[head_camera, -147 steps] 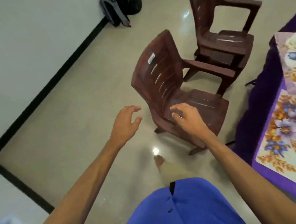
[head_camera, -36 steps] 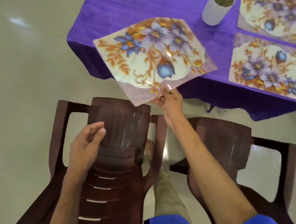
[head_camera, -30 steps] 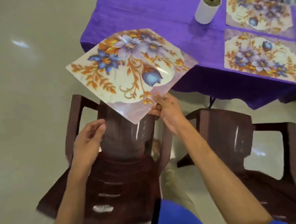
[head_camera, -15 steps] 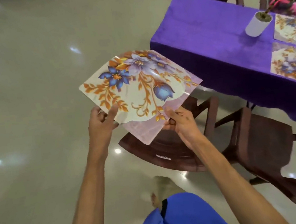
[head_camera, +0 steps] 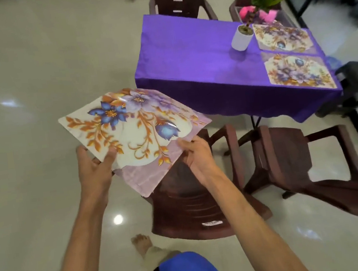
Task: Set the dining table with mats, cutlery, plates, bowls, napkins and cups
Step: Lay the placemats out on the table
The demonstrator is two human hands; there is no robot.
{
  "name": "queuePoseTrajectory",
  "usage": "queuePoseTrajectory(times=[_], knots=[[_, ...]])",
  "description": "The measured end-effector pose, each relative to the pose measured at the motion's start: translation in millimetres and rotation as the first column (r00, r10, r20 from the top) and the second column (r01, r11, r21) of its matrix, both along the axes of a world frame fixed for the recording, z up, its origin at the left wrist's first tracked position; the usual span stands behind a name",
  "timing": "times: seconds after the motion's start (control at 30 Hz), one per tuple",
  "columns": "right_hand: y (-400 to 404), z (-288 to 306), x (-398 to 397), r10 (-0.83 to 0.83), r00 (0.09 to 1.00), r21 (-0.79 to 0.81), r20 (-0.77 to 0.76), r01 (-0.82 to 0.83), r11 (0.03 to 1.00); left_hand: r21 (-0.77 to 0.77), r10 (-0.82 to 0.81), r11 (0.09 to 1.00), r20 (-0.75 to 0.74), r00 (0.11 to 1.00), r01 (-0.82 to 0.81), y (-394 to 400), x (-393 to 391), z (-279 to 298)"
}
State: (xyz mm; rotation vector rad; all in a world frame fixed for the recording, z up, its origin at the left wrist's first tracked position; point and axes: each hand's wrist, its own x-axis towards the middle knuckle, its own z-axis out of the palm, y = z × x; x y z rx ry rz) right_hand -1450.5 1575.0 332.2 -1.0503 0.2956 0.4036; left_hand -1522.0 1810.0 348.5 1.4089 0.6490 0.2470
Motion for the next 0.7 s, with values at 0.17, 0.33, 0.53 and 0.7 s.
queuePoseTrajectory(times=[0.17, 0.33, 0.53, 0.7], knots=[[30.8, -5.3, 34.9, -0.318, 0.938, 0.051, -0.137, 0.328, 0.943, 0.005, -0.14, 0.99, -0.06, 0.988, 0.14, 59.7, 38.2, -1.5], [43.0, -13.7, 62.5, -0.432, 0.895, -0.013, -0.108, 0.433, 0.901, 0.042, -0.204, 0.977, -0.11, 0.973, 0.21, 91.5, 89.7, -17.1], [88.3, -13.5, 87.0, -0.544, 0.838, -0.085, -0.046, 0.539, 0.838, 0.197, -0.12, 0.968, -0.165, 0.979, 0.152, 135.3, 157.5, -32.3], [155.1, -9.4, 119.5, -0.662, 0.748, -0.114, -0.042, 0.655, 0.747, 0.162, -0.28, 0.935, -0.204, 0.938, 0.315, 205.8, 226.7, -42.1]])
